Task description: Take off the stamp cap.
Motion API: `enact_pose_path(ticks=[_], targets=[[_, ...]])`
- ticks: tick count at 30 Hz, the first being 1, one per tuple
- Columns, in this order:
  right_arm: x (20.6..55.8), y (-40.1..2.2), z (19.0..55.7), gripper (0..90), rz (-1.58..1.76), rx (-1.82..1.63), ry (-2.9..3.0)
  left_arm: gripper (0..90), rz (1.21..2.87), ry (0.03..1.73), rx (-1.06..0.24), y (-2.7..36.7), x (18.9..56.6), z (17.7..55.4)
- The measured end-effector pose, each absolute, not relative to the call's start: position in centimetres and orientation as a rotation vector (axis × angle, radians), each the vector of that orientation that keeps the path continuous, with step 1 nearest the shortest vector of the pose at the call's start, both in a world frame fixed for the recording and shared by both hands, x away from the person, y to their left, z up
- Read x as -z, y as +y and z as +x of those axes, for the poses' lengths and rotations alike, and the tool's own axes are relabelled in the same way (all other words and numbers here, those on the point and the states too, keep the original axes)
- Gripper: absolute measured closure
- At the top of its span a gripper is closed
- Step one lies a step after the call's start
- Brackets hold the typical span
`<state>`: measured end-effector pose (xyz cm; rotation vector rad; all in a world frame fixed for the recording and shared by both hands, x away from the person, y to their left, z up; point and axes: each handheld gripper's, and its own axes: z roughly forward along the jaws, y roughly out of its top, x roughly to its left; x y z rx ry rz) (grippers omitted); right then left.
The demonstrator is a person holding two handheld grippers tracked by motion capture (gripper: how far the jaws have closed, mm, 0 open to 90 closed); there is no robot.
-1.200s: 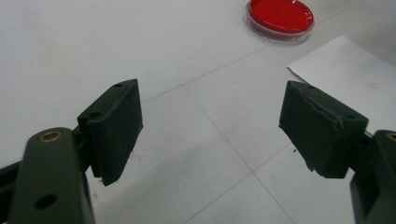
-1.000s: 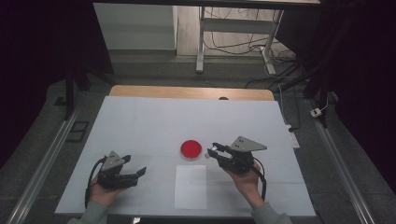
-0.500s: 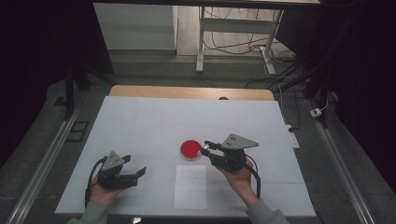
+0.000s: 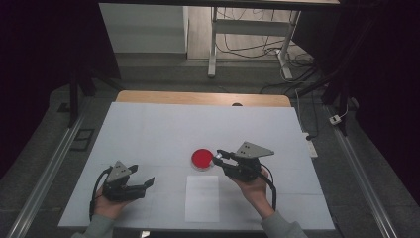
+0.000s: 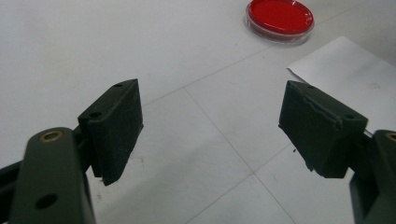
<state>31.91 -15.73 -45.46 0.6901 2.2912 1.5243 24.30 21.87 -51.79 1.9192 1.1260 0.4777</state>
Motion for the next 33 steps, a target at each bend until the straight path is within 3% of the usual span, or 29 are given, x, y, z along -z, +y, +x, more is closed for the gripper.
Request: enact_pose_path(ticks=[33], targets=[[45.7, -15.9, 32.0, 66.1, 0.704, -1.521, 2.304, 22.3, 1.952, 0.969, -0.494, 18.9, 49.1, 25.9]])
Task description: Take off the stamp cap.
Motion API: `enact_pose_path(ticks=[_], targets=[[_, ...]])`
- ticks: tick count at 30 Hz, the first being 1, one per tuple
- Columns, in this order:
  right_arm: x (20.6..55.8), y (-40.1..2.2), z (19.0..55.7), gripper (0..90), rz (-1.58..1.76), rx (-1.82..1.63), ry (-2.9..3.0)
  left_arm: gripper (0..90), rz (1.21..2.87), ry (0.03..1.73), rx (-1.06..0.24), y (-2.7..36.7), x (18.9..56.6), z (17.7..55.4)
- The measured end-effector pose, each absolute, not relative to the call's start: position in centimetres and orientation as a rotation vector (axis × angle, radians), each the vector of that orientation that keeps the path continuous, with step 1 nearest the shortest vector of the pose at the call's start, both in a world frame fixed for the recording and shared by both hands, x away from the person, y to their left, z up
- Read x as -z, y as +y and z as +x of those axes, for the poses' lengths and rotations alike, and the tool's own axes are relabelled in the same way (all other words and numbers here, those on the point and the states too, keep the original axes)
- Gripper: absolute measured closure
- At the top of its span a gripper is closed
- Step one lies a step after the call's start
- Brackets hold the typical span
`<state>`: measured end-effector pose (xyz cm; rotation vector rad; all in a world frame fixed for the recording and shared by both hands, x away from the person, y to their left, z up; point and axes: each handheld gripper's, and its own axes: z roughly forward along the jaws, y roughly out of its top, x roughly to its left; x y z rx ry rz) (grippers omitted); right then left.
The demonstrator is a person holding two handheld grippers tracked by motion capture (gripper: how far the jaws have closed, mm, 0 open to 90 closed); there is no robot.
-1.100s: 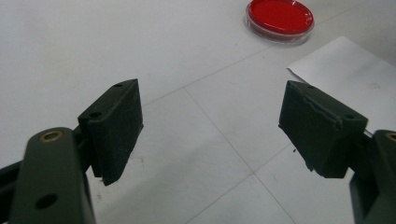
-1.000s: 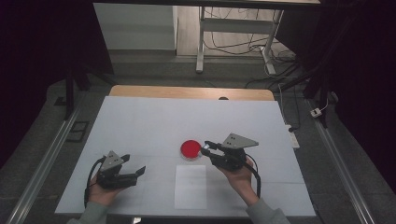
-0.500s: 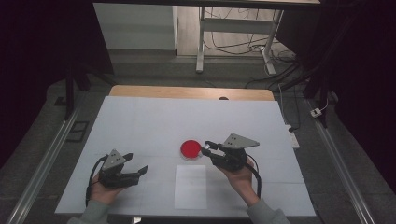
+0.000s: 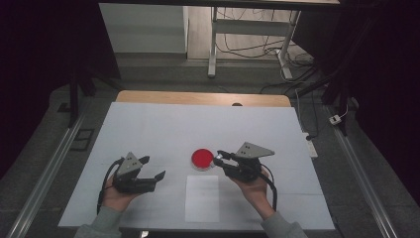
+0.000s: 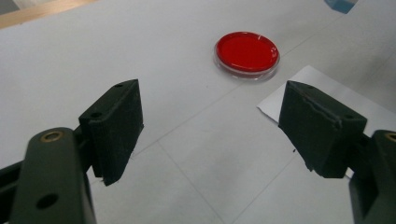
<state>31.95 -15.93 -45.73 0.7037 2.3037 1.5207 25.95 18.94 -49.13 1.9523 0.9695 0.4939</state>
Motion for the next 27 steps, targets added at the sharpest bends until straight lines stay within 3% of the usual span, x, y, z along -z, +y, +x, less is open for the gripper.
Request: enact_pose_path(ticks=[27], targets=[[45.6, -16.1, 31.9, 66.1, 0.725, -1.567, 2.284, 24.0, 1.993, 0.874, -0.487, 15.0, 47.6, 26.9]])
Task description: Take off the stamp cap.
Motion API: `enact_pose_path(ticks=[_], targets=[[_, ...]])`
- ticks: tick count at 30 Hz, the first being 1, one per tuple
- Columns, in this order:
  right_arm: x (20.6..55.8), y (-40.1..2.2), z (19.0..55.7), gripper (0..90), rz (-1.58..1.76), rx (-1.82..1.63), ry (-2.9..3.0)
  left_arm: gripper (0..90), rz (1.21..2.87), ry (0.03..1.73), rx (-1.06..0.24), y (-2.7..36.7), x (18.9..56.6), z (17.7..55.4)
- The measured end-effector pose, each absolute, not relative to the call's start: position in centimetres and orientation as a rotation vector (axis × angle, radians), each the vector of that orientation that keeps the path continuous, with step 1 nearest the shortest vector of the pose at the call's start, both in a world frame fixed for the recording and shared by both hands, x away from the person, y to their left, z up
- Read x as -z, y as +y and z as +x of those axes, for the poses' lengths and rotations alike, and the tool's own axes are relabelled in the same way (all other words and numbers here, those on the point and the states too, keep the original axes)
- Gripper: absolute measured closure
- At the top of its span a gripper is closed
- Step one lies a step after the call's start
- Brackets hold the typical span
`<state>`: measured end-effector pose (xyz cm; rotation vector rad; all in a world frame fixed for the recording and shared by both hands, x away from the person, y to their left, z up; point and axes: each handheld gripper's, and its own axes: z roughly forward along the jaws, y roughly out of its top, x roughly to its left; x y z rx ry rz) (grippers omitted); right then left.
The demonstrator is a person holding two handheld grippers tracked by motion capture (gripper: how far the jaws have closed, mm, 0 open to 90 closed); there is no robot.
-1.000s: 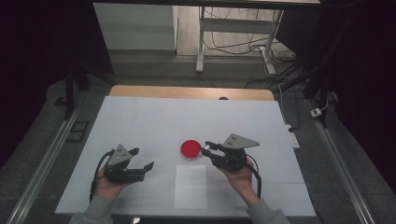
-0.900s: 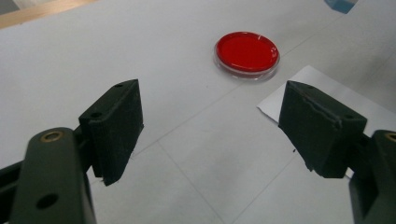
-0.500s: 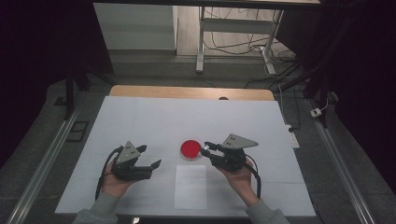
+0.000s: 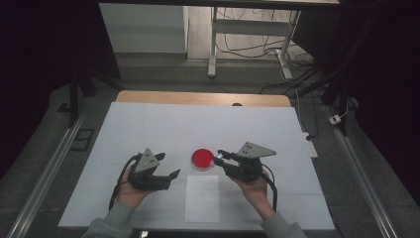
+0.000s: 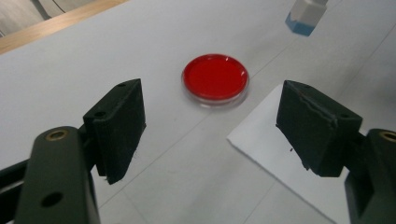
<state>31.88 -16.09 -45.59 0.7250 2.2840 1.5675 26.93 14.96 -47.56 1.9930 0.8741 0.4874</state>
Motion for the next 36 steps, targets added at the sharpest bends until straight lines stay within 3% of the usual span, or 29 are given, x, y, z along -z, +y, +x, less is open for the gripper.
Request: enact_pose_path(ticks=[26, 36], targets=[[45.8, -15.6, 31.6, 66.2, 0.709, -1.577, 2.298, 24.6, 2.026, 0.784, -0.445, 10.4, 48.0, 28.0], [46.0, -15.4, 31.5, 66.1, 0.717, -1.597, 2.295, 29.2, 2.025, 0.772, -0.449, 9.6, 48.3, 28.0]])
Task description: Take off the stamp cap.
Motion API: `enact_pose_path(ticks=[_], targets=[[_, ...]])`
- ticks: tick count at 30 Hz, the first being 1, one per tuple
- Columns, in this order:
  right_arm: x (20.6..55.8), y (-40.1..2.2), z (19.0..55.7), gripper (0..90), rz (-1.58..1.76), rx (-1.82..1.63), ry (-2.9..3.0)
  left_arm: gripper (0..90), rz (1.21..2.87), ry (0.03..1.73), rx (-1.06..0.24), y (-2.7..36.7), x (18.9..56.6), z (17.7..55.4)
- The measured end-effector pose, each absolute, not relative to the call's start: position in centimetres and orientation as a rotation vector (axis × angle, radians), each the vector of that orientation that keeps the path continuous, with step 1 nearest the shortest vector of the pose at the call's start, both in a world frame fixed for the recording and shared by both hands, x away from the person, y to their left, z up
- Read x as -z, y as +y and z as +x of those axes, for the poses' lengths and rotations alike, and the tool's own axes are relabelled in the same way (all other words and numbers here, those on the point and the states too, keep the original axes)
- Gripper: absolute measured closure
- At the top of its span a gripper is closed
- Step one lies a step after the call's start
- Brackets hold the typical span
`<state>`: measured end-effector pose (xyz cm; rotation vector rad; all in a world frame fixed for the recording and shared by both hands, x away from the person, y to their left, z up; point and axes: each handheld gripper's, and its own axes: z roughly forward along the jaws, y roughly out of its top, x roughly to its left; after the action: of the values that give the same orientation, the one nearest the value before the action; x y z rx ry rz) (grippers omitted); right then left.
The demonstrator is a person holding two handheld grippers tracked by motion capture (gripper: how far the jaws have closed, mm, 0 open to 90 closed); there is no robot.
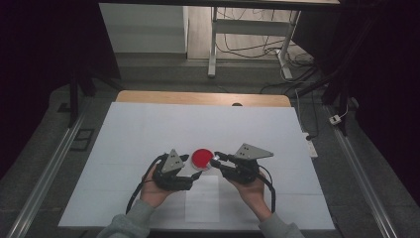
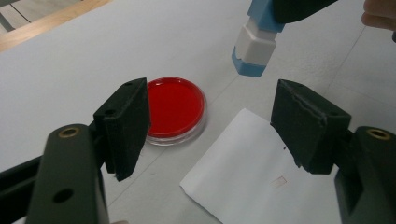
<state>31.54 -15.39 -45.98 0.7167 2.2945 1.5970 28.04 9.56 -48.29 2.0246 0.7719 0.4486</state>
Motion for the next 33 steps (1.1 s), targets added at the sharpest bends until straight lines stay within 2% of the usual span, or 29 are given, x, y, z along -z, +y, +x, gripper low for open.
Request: enact_pose_path(ticks=[33], targets=[[46.2, -15.5, 31.8, 66.1, 0.634, -1.622, 2.361, 33.8, 2.078, 0.708, -0.386, 8.3, 49.1, 28.8]])
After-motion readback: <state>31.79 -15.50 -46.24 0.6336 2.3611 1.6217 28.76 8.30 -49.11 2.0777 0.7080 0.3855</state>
